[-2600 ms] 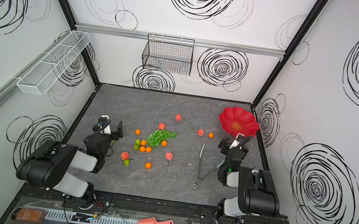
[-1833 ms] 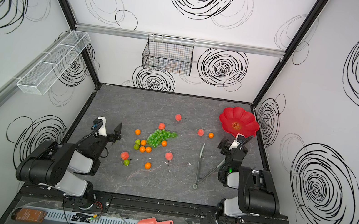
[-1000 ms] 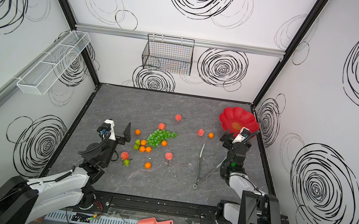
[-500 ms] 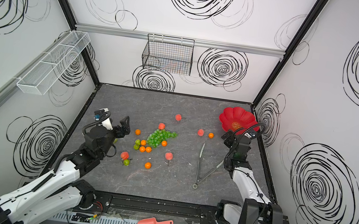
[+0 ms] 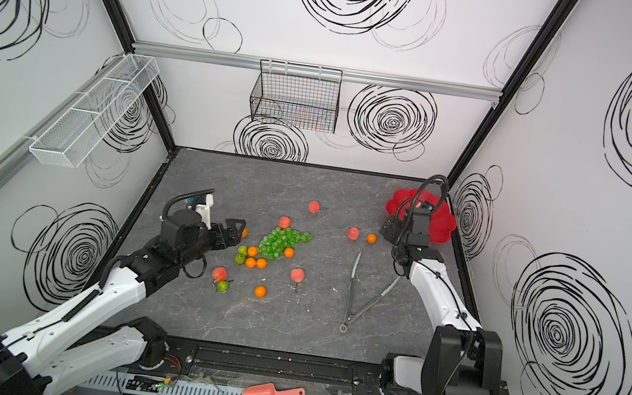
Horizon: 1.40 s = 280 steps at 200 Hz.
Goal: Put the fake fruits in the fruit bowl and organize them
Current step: 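Reach the right gripper toward the red flower bowl while the left arm rises, then grasp the red bowl rim with the right gripper and lift it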
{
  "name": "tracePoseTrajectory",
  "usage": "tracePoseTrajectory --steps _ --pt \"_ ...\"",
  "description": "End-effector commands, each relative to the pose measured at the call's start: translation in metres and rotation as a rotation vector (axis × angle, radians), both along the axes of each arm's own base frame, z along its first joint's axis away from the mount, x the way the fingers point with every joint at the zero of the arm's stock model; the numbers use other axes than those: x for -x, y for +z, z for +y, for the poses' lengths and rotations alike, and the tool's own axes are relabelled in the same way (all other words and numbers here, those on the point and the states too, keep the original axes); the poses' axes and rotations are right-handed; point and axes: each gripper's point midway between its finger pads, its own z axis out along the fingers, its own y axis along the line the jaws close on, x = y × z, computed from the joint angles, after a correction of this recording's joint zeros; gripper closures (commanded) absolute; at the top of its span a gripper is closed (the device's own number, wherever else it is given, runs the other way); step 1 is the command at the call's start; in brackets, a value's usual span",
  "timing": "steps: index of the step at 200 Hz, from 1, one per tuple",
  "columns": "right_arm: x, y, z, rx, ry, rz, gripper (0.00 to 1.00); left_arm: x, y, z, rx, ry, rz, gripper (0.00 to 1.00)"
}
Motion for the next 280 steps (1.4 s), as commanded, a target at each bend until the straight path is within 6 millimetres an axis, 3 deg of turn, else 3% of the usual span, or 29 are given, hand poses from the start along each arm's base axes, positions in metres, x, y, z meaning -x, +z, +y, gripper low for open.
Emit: tracePoseTrajectory --steps 1,56,99,130,154,197,246,280 --pt "-0.006 -0.017 0.001 0.146 -0.005 0.139 0.19 -0.001 0.024 -0.039 0.009 -0.168 -0.047 0.04" --pt "-0.048 -0.06 -0.011 0.328 -0.043 0.431 0.32 -0.021 0.057 -0.107 0.07 -0.392 -0.055 0.04" --pt "-0.07 -0.064 -0.021 0.379 -0.062 0.438 0.36 -0.046 0.086 -0.144 0.134 -0.479 -0.089 0.04" --pt "-0.081 -0.078 -0.025 0.41 -0.056 0.482 0.41 -0.064 0.093 -0.162 0.197 -0.516 -0.111 0.04" --pt "-0.09 -0.085 -0.026 0.406 -0.05 0.499 0.44 -0.074 0.09 -0.161 0.261 -0.541 -0.117 0.04" --pt "-0.103 -0.095 -0.029 0.428 -0.039 0.528 0.51 -0.087 0.078 -0.132 0.31 -0.493 -0.105 0.04" --pt "-0.105 -0.11 -0.027 0.438 -0.025 0.567 0.63 -0.097 0.072 -0.118 0.308 -0.455 -0.077 0.04" --pt "-0.106 -0.109 -0.03 0.46 -0.035 0.569 0.7 -0.1 0.068 -0.112 0.281 -0.432 -0.066 0.04"
